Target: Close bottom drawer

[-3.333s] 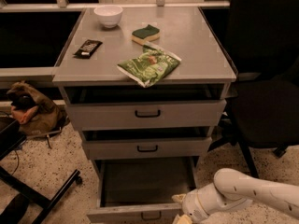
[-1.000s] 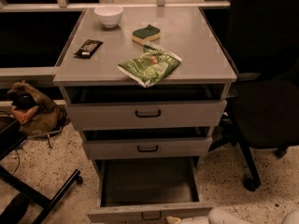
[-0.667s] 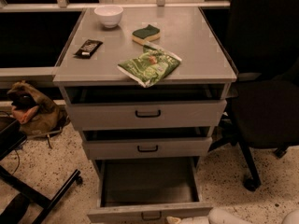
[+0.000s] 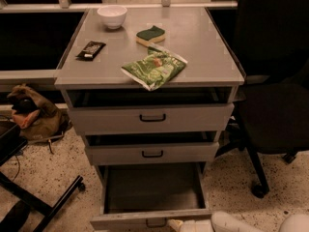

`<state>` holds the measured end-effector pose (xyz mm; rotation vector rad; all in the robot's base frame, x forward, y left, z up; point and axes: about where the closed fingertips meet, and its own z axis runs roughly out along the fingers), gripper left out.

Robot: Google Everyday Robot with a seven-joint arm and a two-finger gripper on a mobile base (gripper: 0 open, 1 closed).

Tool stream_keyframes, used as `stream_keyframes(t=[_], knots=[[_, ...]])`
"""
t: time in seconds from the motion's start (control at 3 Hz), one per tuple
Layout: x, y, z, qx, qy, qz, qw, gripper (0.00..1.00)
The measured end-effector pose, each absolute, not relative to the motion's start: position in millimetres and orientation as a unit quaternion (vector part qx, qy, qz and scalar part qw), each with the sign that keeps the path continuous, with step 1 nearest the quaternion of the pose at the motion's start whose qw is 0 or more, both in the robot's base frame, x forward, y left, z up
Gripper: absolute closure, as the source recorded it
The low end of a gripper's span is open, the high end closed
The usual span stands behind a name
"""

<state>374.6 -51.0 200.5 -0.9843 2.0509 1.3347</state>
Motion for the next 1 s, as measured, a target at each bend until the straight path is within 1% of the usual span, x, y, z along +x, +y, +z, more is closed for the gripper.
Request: stream_keyframes(t=[0.67, 1.0], knots=[[431.5, -37.7, 213.5, -0.388, 0.737, 0.469, 0.294, 0.00], [431.7, -37.3, 213.3, -0.389, 0.737, 0.469, 0.294, 0.00]])
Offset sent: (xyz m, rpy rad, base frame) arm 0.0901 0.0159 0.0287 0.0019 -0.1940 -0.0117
